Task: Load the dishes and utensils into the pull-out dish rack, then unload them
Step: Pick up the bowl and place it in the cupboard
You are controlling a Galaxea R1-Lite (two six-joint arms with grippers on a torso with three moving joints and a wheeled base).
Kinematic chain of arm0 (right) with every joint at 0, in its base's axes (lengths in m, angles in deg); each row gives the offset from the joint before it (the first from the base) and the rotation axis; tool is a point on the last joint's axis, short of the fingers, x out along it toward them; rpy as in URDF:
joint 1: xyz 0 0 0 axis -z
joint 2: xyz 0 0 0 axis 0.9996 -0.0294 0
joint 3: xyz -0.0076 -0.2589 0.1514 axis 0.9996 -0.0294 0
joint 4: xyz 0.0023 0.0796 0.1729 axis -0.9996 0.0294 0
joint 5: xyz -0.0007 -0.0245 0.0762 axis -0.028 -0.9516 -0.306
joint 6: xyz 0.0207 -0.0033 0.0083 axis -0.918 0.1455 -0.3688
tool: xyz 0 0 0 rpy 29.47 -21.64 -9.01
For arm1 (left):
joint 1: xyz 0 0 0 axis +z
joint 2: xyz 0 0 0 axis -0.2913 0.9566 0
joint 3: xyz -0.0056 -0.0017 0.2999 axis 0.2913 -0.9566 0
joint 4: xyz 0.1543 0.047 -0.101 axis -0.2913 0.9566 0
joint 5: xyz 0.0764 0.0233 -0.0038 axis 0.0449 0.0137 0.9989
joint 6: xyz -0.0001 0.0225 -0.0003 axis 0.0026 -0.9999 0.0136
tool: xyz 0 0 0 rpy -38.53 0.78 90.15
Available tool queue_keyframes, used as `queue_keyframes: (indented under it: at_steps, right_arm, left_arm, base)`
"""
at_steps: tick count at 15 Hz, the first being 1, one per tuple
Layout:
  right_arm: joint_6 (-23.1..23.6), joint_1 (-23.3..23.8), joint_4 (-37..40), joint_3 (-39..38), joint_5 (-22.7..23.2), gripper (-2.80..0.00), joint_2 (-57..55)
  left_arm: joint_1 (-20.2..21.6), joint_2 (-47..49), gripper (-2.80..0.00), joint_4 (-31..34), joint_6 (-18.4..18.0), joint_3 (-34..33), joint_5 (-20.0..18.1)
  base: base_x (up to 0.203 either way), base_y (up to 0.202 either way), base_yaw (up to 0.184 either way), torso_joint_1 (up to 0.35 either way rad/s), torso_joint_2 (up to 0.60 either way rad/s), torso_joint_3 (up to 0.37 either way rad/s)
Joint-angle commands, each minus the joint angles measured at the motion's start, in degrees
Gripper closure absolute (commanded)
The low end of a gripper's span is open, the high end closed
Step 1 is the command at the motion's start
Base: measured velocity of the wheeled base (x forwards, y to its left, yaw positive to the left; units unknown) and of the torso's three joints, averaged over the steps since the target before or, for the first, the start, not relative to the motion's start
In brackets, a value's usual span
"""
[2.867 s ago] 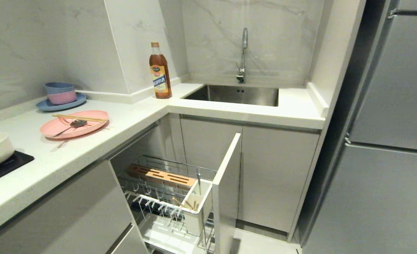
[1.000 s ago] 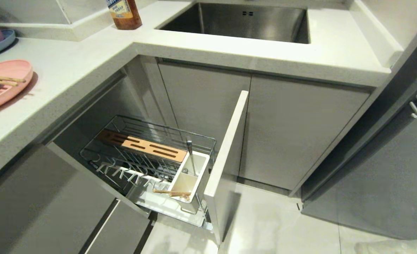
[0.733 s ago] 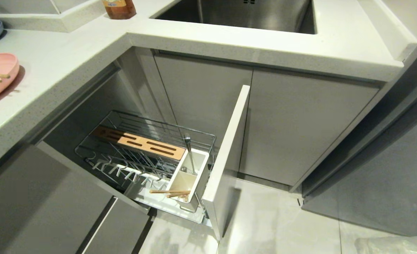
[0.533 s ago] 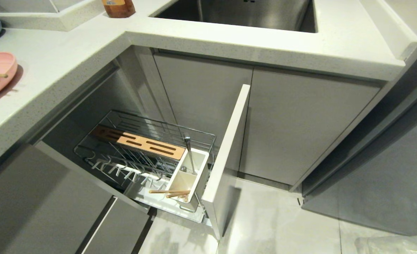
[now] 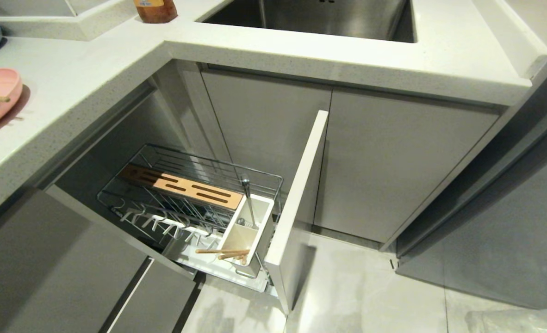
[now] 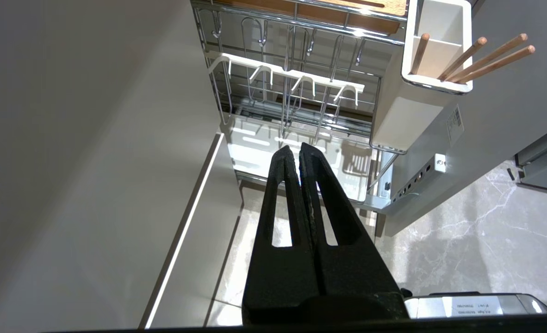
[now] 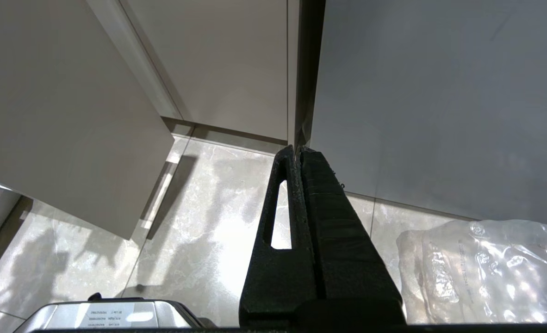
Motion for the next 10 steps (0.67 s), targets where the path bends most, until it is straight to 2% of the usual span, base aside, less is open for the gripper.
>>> queue_keyframes:
  at_steps: [1, 3, 6, 10]
  right_arm:
    - [0.0, 0.0, -0.05, -0.18, -0.08, 0.0, 0.02]
    - [0.0, -0.09, -0.04, -0.17, -0.05, 0.0, 0.02]
    - [0.0, 0.0, -0.04, -0.18, -0.07, 0.0, 0.02]
    - [0.0, 0.0, -0.02, -0.1, -0.02, 0.0, 0.02]
  left_arm:
    - [0.02, -0.01, 0.0, -0.08, 0.01, -0.09, -0.01]
    - [0.02, -0.01, 0.0, -1.25, 0.08, 1.9, 0.08]
    - [-0.02, 0.04, 0.0, -0.32, 0.15, 10.35, 0.15]
    - [-0.11, 6.03, 0.0, 8.75, 0.22, 28.56, 1.03]
  base:
    - [0.0, 0.0, 0.0, 0.0, 0.0, 0.0]
    - [0.0, 0.0, 0.0, 0.0, 0.0, 0.0]
    - [0.0, 0.0, 0.0, 0.0, 0.0, 0.0]
    - [0.0, 0.0, 0.0, 0.0, 0.0, 0.0]
